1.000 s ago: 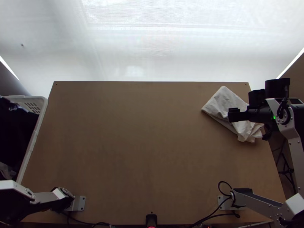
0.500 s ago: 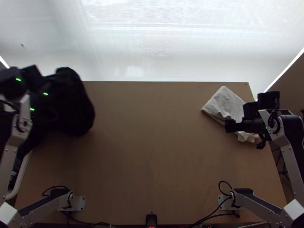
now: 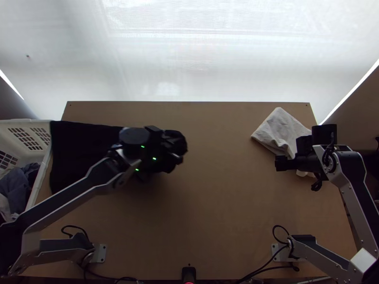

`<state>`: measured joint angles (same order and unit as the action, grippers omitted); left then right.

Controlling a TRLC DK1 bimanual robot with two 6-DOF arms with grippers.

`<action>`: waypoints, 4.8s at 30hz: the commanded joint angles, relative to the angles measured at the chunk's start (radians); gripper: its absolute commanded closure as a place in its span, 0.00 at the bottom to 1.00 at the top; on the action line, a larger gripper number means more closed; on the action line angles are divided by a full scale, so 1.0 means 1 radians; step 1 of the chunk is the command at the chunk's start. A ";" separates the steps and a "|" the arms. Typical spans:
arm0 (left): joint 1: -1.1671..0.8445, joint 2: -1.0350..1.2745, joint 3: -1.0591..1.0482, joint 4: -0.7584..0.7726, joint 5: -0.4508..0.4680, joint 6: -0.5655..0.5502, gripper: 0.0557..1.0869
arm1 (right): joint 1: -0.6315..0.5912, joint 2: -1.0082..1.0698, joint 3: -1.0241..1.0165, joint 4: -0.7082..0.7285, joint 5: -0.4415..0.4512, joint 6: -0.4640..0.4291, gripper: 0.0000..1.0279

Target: Fold the t-shirt

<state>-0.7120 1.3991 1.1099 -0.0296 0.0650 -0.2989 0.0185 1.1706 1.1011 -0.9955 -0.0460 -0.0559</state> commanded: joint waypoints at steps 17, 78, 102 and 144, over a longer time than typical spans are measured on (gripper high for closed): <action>0.077 0.209 0.258 0.023 -0.067 -0.082 0.05 | 0.120 -0.097 -0.044 0.100 0.000 -0.045 0.04; 0.324 -0.060 0.044 -0.409 0.048 0.092 0.04 | 0.719 0.704 0.356 0.074 -0.354 -0.119 0.04; 0.448 -0.127 0.034 -0.443 0.050 0.063 0.04 | 0.600 0.891 0.637 0.290 -0.107 -0.067 0.04; 0.482 -0.137 0.024 -0.472 0.048 0.043 0.04 | 0.733 1.087 0.792 -0.006 -0.232 0.076 0.07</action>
<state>-0.2504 1.2797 1.1389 -0.4870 0.1150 -0.2611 0.7460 2.1689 1.8194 -1.0336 -0.2775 0.0200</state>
